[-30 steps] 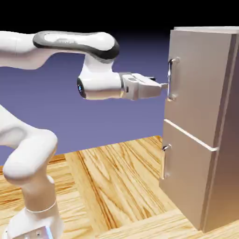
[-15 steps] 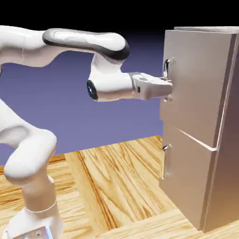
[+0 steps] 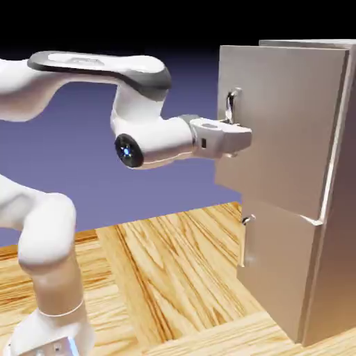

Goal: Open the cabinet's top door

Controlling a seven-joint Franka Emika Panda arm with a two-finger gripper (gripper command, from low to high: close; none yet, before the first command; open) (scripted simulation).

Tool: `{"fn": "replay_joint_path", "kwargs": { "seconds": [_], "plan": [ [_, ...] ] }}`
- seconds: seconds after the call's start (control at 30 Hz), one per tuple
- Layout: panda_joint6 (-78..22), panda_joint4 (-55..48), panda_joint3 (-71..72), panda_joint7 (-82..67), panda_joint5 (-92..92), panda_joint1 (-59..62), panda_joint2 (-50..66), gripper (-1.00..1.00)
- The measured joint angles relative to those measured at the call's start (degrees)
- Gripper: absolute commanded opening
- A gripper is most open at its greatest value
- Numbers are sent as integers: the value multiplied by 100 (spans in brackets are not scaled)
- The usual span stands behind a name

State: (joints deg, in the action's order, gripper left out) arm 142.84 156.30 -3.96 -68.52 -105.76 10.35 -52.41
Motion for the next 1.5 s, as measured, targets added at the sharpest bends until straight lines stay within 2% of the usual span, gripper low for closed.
{"fn": "replay_joint_path", "kwargs": {
  "seconds": [0.33,0.7,1.1,1.3,1.5],
  "plan": [
    [-2121,-14,-1706,743,2453,127,-137,-100],
    [-4863,-1303,-3808,736,4317,-443,903,-100],
    [-7472,-3344,-6282,353,5120,-2390,2373,-100],
    [-8147,-4076,-7491,290,5326,-3616,2605,-100],
    [-8476,-4724,-8491,456,5663,-4862,2314,-100]
  ]
}}
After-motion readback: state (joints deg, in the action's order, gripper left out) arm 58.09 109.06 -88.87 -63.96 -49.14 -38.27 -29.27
